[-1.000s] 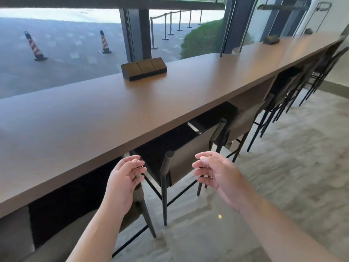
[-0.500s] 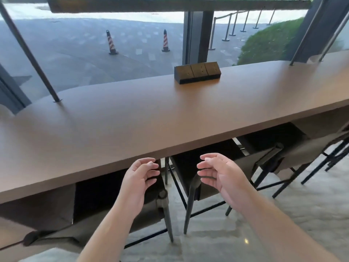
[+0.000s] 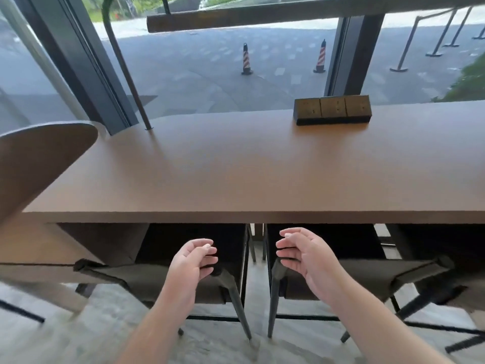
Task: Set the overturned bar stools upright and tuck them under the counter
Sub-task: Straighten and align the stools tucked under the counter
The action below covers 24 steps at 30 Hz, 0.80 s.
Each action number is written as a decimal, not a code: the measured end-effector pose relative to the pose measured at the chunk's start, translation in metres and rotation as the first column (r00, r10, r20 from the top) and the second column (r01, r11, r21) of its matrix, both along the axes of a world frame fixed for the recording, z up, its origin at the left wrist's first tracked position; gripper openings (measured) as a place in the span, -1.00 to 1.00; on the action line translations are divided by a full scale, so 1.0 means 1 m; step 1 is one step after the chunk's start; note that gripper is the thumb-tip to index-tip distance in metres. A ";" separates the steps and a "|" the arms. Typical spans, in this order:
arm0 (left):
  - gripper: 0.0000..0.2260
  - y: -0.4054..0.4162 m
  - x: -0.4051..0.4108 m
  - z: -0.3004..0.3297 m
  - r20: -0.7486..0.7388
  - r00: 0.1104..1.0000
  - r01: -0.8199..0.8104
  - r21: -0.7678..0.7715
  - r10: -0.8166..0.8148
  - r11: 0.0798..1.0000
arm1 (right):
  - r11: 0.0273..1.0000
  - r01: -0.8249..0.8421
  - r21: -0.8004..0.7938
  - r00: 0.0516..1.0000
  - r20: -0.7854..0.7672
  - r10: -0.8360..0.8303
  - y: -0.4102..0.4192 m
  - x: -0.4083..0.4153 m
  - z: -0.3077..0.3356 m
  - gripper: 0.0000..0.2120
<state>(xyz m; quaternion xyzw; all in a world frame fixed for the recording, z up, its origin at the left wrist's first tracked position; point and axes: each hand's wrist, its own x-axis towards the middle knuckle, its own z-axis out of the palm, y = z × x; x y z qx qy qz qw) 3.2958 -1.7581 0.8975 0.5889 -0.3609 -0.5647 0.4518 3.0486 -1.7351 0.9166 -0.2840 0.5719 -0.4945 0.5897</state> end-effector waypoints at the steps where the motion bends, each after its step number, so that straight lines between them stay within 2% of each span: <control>1: -0.86 0.004 -0.004 -0.001 0.012 1.000 -0.011 -0.009 0.011 1.000 | 1.000 -0.024 -0.001 0.999 -0.023 0.024 -0.002 -0.005 -0.001 -0.82; 5: -0.88 0.018 -0.014 -0.007 0.188 0.982 0.017 -0.046 -0.008 0.999 | 0.997 -0.069 0.017 0.994 -0.080 0.070 -0.010 -0.013 -0.008 -0.83; 8: -0.89 0.020 -0.013 -0.017 0.360 0.931 0.082 -0.065 -0.053 0.995 | 0.994 -0.099 0.044 0.986 -0.130 0.104 -0.011 -0.011 -0.017 -0.84; 10: -0.90 0.018 -0.010 -0.024 0.510 0.856 0.149 -0.083 -0.087 0.985 | 0.990 -0.126 0.062 0.970 -0.201 0.136 -0.010 -0.010 -0.024 -0.85; 12: -0.90 0.014 -0.005 -0.033 0.666 0.735 0.255 -0.098 -0.127 0.962 | 0.984 -0.166 0.066 0.930 -0.322 0.178 -0.009 -0.008 -0.030 -0.87; 15: -0.76 0.009 0.004 -0.047 0.867 0.470 0.461 -0.079 -0.168 0.884 | 0.961 -0.271 0.060 0.755 -0.605 0.251 -0.011 -0.006 -0.039 -0.89; 17: -0.69 0.005 0.009 -0.054 0.917 0.354 0.548 -0.044 -0.183 0.835 | 0.940 -0.332 0.082 0.615 -0.736 0.282 -0.012 -0.003 -0.048 -0.84; 21: -0.67 -0.002 0.012 -0.062 0.958 0.256 0.651 -0.074 -0.127 0.755 | 0.897 -0.425 0.119 0.408 -0.860 0.307 -0.012 0.003 -0.063 -0.75; 24: -0.68 -0.005 0.015 -0.068 0.969 0.240 0.709 -0.132 -0.062 0.693 | 0.858 -0.502 0.109 0.169 -0.960 0.221 -0.013 0.006 -0.070 -0.73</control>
